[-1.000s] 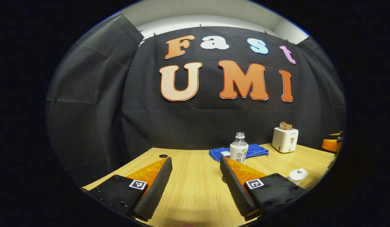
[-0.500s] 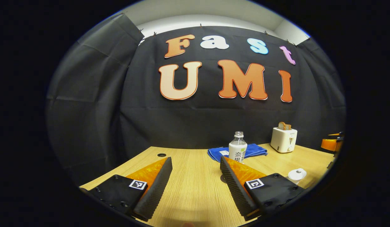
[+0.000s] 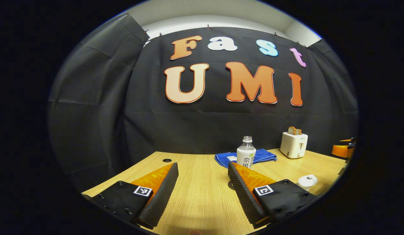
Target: Open the teacup lid with one hand, grasp the water bottle and pour water into the teacup with the other hand; after pouring, place the water bottle on the coaster and then close the teacup lid.
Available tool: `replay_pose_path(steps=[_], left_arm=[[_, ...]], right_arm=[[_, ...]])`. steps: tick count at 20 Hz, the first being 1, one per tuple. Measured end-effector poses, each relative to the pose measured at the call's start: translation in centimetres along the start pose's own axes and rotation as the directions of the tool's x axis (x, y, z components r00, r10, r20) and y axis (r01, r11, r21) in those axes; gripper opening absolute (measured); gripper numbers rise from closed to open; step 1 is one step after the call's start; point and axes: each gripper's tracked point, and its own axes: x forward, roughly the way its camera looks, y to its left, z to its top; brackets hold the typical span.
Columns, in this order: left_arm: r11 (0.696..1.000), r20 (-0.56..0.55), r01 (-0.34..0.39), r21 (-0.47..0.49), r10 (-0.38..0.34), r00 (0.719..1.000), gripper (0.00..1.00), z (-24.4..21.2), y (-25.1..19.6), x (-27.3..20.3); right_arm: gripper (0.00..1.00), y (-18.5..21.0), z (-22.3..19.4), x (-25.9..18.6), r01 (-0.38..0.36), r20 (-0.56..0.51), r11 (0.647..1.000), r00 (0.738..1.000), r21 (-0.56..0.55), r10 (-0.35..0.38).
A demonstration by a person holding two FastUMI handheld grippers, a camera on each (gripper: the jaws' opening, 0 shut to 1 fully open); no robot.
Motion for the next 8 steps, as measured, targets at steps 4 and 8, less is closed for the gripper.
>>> replay_pose_path(steps=[4, 8], left_arm=[[1.0, -0.002, 0.0, -0.005, 0.0, 1.0, 0.98, -0.18, -0.07, -0.02], [1.0, 0.004, -0.007, 0.0, 0.007, 1.0, 0.98, 0.2, 0.04, -0.06]], right_arm=[[0.97, -0.24, -0.37, 0.0, 0.003, -0.008, 1.0, 1.0, 0.0, -0.003], [0.97, -0.51, -0.43, -0.02, 0.008, -0.007, 1.0, 1.0, 0.003, -0.008]])
